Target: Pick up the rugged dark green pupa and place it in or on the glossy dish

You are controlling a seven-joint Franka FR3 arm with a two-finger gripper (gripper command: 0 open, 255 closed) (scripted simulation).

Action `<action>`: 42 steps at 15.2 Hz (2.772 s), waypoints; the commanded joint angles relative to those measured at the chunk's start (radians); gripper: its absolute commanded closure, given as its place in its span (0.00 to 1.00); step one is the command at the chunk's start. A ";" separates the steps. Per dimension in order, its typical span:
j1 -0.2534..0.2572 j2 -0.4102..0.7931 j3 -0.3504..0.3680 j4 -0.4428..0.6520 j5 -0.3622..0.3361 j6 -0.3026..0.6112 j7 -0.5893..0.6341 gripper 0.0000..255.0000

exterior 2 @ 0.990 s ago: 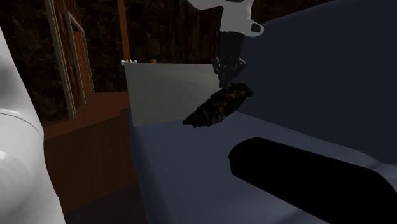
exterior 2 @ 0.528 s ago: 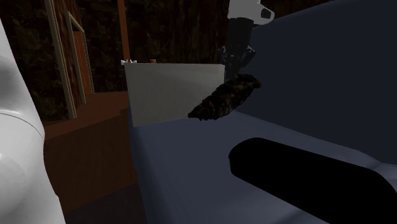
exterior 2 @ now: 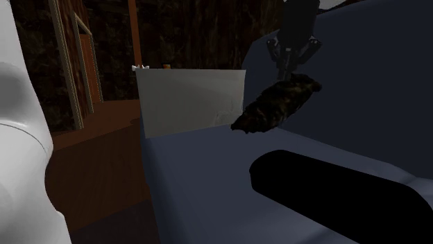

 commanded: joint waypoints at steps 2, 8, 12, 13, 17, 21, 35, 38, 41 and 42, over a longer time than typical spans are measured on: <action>-0.037 0.047 -0.035 0.084 0.004 -0.043 -0.069 1.00; -0.128 0.179 -0.099 0.297 0.030 -0.144 -0.207 1.00; -0.169 0.235 -0.116 0.376 0.044 -0.173 -0.256 1.00; -0.166 0.227 -0.116 0.350 0.041 -0.155 -0.256 1.00; -0.158 0.202 -0.114 0.260 0.033 -0.089 -0.258 1.00; -0.151 0.184 -0.113 0.181 0.027 -0.027 -0.261 1.00; -0.140 0.161 -0.109 -0.037 0.022 0.168 -0.273 1.00; -0.140 0.161 -0.109 -0.037 0.022 0.168 -0.273 1.00; -0.140 0.161 -0.109 -0.037 0.022 0.168 -0.273 1.00; -0.141 0.161 -0.109 -0.037 0.022 0.168 -0.273 1.00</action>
